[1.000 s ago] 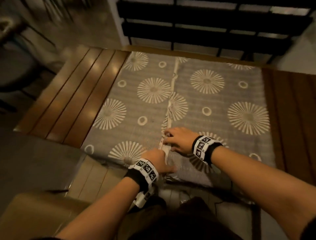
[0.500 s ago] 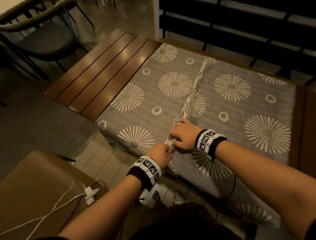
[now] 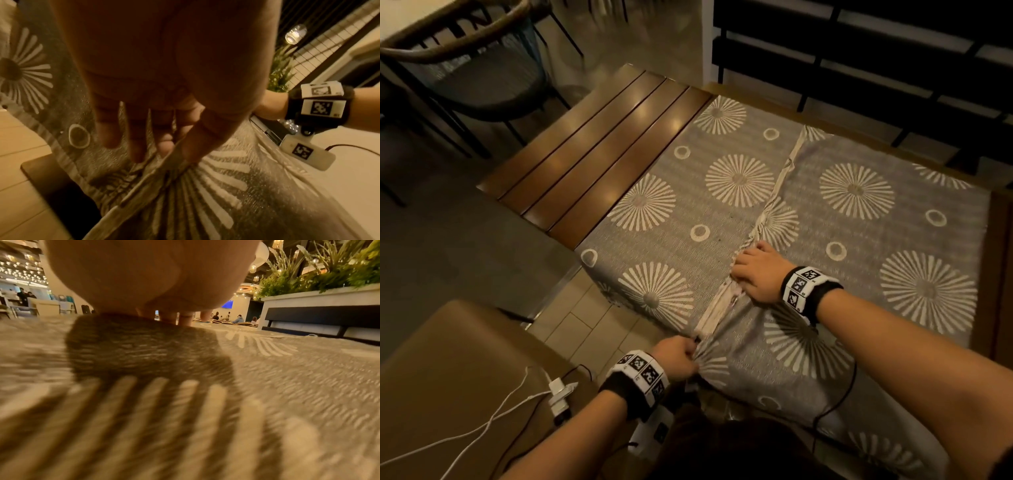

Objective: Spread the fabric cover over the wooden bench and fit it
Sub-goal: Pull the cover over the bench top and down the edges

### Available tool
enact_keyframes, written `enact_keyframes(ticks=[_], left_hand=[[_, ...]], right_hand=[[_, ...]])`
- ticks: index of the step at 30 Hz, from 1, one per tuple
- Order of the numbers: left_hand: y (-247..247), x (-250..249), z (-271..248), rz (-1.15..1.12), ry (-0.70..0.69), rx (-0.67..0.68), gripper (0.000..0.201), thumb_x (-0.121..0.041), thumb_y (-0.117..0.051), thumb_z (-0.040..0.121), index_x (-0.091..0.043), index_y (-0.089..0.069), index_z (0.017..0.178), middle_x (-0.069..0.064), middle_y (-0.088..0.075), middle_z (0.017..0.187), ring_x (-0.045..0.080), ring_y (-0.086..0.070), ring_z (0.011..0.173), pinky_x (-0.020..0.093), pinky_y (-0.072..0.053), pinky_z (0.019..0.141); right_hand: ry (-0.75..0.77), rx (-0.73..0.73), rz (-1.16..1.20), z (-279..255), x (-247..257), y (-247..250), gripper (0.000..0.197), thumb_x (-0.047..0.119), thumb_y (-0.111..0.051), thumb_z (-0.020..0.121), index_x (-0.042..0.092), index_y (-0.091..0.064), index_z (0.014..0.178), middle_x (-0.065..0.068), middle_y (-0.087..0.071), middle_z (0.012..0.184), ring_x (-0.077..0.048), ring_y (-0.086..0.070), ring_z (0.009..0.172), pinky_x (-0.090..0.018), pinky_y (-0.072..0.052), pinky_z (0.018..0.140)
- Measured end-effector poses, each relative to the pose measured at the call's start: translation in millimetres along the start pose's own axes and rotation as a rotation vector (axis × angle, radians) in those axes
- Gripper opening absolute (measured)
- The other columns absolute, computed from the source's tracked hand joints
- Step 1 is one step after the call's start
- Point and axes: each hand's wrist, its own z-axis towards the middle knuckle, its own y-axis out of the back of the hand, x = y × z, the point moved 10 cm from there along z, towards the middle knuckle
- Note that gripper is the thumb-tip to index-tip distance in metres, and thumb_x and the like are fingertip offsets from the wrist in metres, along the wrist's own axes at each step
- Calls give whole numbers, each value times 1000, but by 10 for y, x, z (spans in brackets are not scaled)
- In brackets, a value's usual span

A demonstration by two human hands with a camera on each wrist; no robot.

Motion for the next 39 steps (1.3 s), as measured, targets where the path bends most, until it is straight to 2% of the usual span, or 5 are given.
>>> enact_keyframes(ticks=[18, 24, 28, 31, 39], left_hand=[[363, -923, 368, -68, -268, 122, 65, -28, -64, 86, -26, -31, 142, 1, -57, 66, 5, -49, 51, 18, -42, 51], [480, -855, 703, -148, -278, 188, 75, -33, -66, 81, -39, -28, 146, -1, -55, 132, 12, -58, 112, 27, -48, 98], [444, -698, 820, -262, -310, 194, 66, -34, -65, 77, -42, -42, 138, -9, -66, 119, 0, -64, 102, 29, -52, 94], [447, -765, 770, -285, -329, 223, 65, -17, -62, 83, -38, -40, 141, -13, -65, 110, -16, -60, 82, 8, -48, 80], [466, -972, 527, -280, -437, 292, 70, -21, -61, 85, -59, -32, 135, -1, -70, 100, 11, -67, 81, 26, -56, 79]], right_hand=[[-634, 109, 123, 164, -2048, 287, 37, 39, -40, 93, 22, -62, 118, -9, -46, 123, -30, -44, 115, -43, -38, 96], [-710, 210, 107, 569, -2745, 460, 34, 40, -49, 88, 16, -62, 109, -14, -58, 111, -33, -59, 92, -40, -52, 84], [-783, 229, 91, 737, -3299, 323, 16, 22, -58, 83, 12, -64, 93, -12, -65, 83, -30, -62, 70, -41, -58, 75], [-808, 219, 123, 685, -3364, 390, 30, 16, -59, 82, 16, -62, 112, -16, -67, 103, -33, -64, 87, -39, -54, 83], [-855, 237, 236, 313, -3379, 511, 51, 2, -53, 87, 10, -50, 137, -16, -51, 139, -33, -50, 125, -33, -42, 94]])
